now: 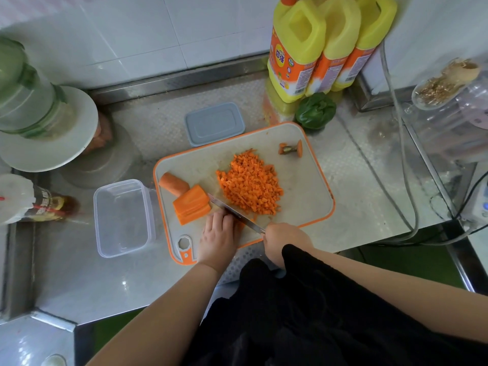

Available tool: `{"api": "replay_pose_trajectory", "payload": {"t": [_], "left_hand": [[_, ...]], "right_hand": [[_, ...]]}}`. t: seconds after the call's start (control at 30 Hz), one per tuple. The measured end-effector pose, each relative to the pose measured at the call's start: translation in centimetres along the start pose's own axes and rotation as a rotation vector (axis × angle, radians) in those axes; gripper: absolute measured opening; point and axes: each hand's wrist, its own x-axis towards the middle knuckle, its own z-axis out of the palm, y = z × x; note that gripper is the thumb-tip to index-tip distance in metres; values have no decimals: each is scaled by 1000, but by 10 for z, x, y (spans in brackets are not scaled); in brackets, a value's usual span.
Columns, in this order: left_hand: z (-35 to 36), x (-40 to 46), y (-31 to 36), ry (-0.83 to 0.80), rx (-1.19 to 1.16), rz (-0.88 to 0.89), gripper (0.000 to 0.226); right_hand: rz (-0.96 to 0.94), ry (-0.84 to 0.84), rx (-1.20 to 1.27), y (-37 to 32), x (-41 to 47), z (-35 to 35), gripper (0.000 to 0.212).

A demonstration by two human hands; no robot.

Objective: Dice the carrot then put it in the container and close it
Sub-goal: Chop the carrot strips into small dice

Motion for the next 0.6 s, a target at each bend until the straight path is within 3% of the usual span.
{"api": "replay_pose_trajectory", "payload": {"t": [0.37, 0.6], "left_hand": [[1, -1, 1, 11, 35, 19, 14], [-2, 2, 1, 22, 91, 59, 13]], "right_hand": [[-13, 12, 77, 4, 13, 8, 23], [-37, 36, 110, 7, 18, -1, 35]]}}
